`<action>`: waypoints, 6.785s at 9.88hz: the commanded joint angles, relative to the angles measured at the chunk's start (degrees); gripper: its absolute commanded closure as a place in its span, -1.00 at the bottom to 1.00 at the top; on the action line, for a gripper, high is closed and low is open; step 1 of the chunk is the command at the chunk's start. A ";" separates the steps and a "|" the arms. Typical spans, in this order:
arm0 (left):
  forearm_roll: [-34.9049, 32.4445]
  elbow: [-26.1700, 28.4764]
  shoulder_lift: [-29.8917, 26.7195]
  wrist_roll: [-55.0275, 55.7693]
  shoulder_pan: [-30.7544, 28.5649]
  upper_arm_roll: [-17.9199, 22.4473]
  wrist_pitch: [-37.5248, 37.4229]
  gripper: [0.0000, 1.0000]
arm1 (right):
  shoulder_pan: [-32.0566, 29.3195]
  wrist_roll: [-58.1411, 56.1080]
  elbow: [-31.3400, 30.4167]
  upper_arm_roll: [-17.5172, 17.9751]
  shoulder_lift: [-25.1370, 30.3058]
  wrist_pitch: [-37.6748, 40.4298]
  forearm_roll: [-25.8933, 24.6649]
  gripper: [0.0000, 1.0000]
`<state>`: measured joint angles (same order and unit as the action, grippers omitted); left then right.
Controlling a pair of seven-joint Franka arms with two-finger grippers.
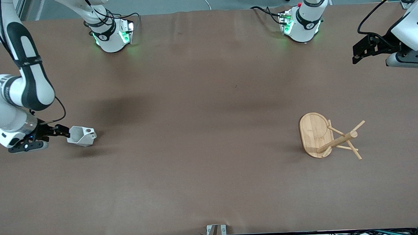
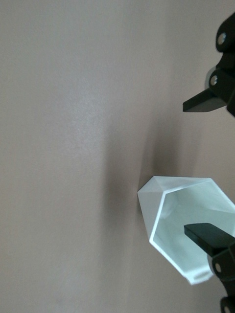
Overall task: Hang cup on rack
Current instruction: 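Reach the right gripper to the white cup and grasp it, then lift the cup with the right gripper while the left gripper approaches, then grasp the cup rim with the left gripper beside the right gripper, then open the right gripper and withdraw it while the left gripper holds the cup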
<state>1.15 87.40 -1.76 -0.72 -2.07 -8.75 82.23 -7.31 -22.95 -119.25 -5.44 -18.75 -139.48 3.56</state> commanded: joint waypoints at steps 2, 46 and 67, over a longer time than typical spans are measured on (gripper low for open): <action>0.00 0.76 0.88 0.55 -0.13 -0.30 0.47 -1.00 | 0.89 -1.05 -2.39 0.25 -0.93 -3.77 0.92 -0.35; 13.80 20.62 3.43 -25.63 -0.04 -34.05 41.24 -1.00 | 15.66 10.56 13.60 33.56 3.20 16.87 70.71 0.97; 13.71 20.71 6.59 -37.24 -0.74 -34.05 41.87 0.95 | 9.89 13.10 12.46 32.68 7.67 17.49 65.45 -1.00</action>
<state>14.73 107.15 4.20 -36.75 -2.50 -42.56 124.55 6.42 -11.01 -104.74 27.14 -13.86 -122.89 70.73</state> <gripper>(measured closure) 0.251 0.264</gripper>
